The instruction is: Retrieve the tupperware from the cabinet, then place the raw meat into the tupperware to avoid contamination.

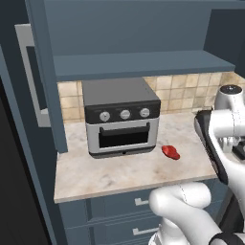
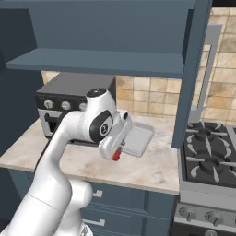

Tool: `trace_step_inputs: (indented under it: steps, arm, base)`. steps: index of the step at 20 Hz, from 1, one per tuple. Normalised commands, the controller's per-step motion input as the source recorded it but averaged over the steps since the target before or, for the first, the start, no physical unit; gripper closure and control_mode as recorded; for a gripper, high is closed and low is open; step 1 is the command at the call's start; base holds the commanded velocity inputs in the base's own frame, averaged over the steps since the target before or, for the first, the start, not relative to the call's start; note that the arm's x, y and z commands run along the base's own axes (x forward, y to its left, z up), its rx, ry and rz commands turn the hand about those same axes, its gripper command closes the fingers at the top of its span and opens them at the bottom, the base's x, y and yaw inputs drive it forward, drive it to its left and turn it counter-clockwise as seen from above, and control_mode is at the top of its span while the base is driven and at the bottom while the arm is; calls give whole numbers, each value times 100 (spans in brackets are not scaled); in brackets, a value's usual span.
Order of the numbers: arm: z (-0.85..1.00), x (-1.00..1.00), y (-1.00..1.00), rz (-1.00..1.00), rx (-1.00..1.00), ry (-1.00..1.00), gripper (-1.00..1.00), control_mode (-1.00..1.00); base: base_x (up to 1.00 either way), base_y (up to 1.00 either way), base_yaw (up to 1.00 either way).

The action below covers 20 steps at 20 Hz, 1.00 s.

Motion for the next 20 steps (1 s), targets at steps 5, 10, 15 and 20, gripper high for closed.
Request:
trace_step_inputs:
  steps: [5, 10, 15, 20]
  arm:
    - [-48, 50, -5, 34, 4, 7, 100, -100]
    - [-54, 51, -4, 35, 2, 9, 100, -100]
    - [-56, 53, -11, 33, 2, 5, 100, -100]
    - [-35, 37, -41, 13, 0, -1, 100, -100]
  base:
    - [0, 0, 0]
    - [0, 0, 0]
    - [0, 0, 0]
    - [0, 0, 0]
